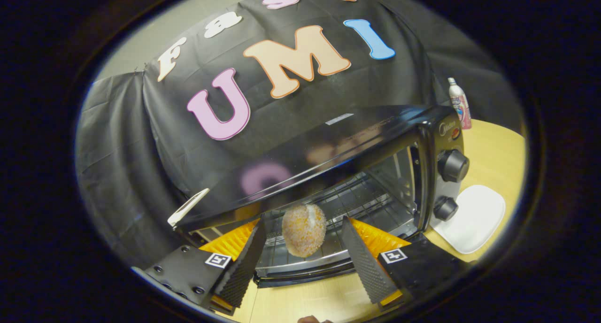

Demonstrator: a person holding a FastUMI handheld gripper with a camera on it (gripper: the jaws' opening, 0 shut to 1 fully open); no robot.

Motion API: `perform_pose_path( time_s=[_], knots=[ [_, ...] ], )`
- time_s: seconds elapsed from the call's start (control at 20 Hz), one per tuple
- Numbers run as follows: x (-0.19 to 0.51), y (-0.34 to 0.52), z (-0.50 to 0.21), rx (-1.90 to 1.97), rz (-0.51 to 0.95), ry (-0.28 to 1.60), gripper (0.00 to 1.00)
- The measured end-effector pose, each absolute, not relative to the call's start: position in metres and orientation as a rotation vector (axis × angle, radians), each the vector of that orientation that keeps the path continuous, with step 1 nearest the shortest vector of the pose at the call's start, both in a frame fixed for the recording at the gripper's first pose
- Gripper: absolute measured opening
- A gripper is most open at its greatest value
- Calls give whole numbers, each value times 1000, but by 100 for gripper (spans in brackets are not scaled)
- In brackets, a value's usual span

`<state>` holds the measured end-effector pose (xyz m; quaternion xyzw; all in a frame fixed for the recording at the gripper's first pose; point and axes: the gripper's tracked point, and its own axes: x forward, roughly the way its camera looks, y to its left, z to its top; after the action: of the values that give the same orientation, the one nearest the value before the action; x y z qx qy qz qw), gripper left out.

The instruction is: Open the toaster oven, put the food inside, and close the toaster oven door.

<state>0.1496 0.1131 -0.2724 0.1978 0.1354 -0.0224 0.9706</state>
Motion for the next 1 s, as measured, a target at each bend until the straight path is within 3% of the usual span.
perform_pose_path(
  time_s=[0.45,1.0],
  knots=[
    [71,114,-258,240,83,281,99],
    [-22,80,-289,72,84,325,99]
  ],
)
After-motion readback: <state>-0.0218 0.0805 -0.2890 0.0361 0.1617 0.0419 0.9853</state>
